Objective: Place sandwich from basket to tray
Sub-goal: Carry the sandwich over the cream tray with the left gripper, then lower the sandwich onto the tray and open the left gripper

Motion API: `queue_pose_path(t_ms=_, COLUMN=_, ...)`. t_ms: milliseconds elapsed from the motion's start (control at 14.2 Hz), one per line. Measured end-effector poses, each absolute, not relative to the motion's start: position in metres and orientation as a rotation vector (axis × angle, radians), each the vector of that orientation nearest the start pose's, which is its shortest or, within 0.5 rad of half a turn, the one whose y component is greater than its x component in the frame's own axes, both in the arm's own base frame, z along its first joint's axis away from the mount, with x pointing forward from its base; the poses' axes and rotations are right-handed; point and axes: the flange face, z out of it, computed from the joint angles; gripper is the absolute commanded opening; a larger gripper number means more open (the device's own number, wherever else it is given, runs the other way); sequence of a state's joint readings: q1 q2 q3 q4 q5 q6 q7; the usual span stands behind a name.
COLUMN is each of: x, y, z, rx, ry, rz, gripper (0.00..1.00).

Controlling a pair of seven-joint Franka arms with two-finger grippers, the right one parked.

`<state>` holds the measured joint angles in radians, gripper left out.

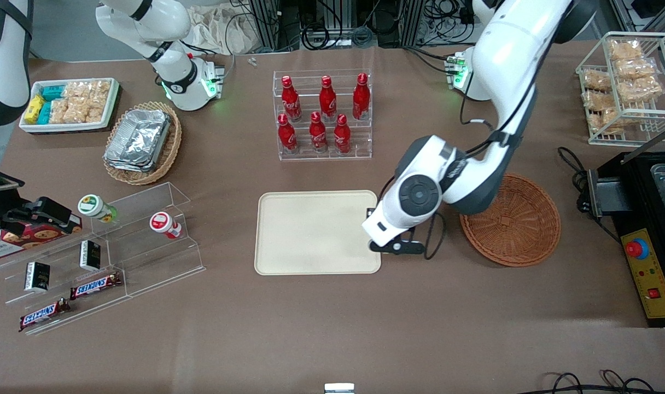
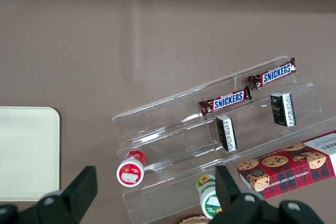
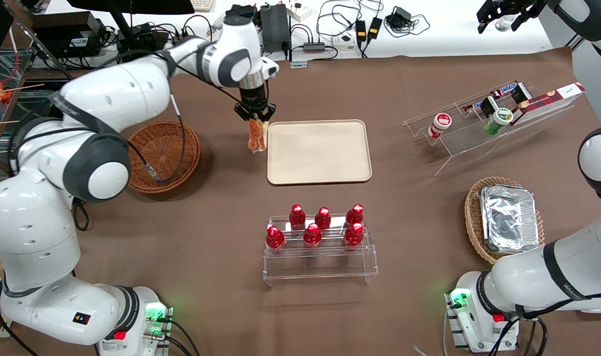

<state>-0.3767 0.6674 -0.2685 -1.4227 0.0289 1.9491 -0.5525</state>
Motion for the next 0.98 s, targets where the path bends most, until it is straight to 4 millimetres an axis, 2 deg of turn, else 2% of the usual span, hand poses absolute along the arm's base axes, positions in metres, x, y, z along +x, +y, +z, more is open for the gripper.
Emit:
queue_pose_path(t_ms=211, x=0.574, y=-0.415, z=0.262, rx=-3.144, ry=0.089, rz=0.309, gripper=0.0)
queue_pose_path(t_ms=351, x=0.567, y=-0.425, z=0.244, rx=-3.137, ry=0.11, rz=0.33, gripper=0.0)
queue_pose_path(t_ms=491, x=0.563, y=-0.435, z=0.234, rx=-3.152, ry=0.115, rz=0.308, gripper=0.0)
queue_pose_path(t_ms=561, x=0.562, y=-0.437, z=0.231, rx=-3.154, ry=0.112, rz=0.304, gripper=0.1)
queue_pose_path(t_ms=632, x=0.562, y=-0.437, z=0.229, rx=-3.152, ry=0.109, rz=0.307, gripper=0.35)
queue_pose_path(t_ms=702, x=0.562, y=-0.437, z=0.227, rx=-3.151, ry=0.102, rz=0.31, gripper=0.84)
queue_pose_path(t_ms=772, x=0.562, y=-0.437, z=0.226, rx=-3.15, ry=0.084, rz=0.311, gripper=1.0)
queue_pose_path(t_ms=982, x=0.563, y=-0.436, z=0.225, rx=-3.136, ry=0.044, rz=0.286, gripper=1.0)
